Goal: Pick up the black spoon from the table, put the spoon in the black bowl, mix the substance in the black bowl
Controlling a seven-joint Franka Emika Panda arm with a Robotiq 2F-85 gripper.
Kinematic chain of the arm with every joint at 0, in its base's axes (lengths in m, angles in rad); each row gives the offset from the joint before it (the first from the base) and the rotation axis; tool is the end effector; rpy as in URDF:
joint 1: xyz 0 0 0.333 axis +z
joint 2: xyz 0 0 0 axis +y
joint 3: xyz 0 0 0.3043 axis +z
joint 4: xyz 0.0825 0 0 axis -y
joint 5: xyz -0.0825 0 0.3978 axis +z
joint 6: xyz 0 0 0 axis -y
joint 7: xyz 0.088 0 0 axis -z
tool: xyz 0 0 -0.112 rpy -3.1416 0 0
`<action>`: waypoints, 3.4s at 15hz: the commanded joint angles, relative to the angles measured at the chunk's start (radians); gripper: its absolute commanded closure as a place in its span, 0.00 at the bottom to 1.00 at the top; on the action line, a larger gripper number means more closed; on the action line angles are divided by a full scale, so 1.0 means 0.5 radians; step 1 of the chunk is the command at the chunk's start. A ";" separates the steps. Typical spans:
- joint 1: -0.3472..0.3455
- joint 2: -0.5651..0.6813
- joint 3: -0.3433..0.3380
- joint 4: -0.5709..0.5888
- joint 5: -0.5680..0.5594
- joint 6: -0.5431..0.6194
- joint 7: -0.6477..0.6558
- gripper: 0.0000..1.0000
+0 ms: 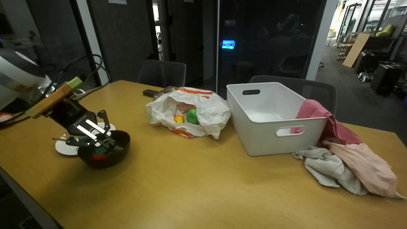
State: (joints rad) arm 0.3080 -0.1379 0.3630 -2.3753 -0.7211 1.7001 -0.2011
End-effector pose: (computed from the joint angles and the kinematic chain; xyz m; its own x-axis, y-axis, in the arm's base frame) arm 0.3838 0.2194 0.3422 0.4521 0.6140 -0.6471 0.8812 -0.1949 0.4307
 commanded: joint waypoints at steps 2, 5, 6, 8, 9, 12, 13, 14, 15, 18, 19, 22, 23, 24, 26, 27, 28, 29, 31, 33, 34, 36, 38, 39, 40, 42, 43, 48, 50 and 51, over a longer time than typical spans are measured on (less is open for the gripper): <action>0.117 0.209 0.098 0.172 -0.289 -0.280 -0.041 0.88; 0.156 0.381 0.116 0.258 -0.371 -0.441 -0.039 0.88; 0.164 0.436 0.113 0.284 -0.391 -0.522 -0.035 0.88; 0.190 0.548 0.113 0.342 -0.441 -0.708 -0.042 0.88; 0.202 0.596 0.117 0.384 -0.426 -0.766 -0.063 0.88; 0.231 0.698 0.145 0.538 -0.319 -0.758 -0.148 0.88; 0.237 0.733 0.152 0.602 -0.270 -0.753 -0.178 0.88; 0.239 0.747 0.160 0.656 -0.219 -0.719 -0.208 0.88; 0.238 0.754 0.166 0.702 -0.189 -0.667 -0.224 0.88; 0.266 0.758 0.159 0.766 -0.357 -0.575 -0.173 0.88; 0.271 0.752 0.151 0.762 -0.420 -0.588 -0.187 0.88; 0.269 0.733 0.135 0.699 -0.647 -0.657 -0.242 0.88; 0.263 0.732 0.128 0.688 -0.665 -0.695 -0.258 0.88; 0.257 0.730 0.121 0.678 -0.680 -0.723 -0.268 0.88; 0.245 0.727 0.105 0.662 -0.695 -0.800 -0.295 0.88; 0.241 0.728 0.099 0.660 -0.679 -0.847 -0.310 0.88; 0.240 0.730 0.095 0.663 -0.666 -0.888 -0.322 0.88; 0.237 0.729 0.093 0.661 -0.647 -0.929 -0.339 0.88; 0.228 0.726 0.094 0.660 -0.609 -1.010 -0.384 0.88; 0.210 0.726 0.095 0.651 -0.557 -1.054 -0.427 0.88; 0.197 0.728 0.095 0.648 -0.508 -1.064 -0.451 0.88; 0.168 0.726 0.093 0.624 -0.422 -1.045 -0.497 0.88; 0.135 0.724 0.090 0.603 -0.330 -1.011 -0.547 0.88; 0.120 0.724 0.090 0.596 -0.280 -0.997 -0.564 0.88; 0.112 0.721 0.094 0.590 -0.240 -0.984 -0.583 0.88; 0.099 0.704 0.113 0.598 -0.137 -0.920 -0.646 0.88; 0.096 0.699 0.117 0.607 -0.089 -0.884 -0.664 0.88; 0.083 0.666 0.107 0.631 0.098 -0.565 -0.631 0.88; 0.092 0.645 0.087 0.594 -0.003 -0.398 -0.531 0.88; 0.099 0.638 0.078 0.578 -0.063 -0.339 -0.495 0.88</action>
State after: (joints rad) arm 0.3593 0.2161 0.4102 -2.0609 -0.7051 1.4432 -0.4896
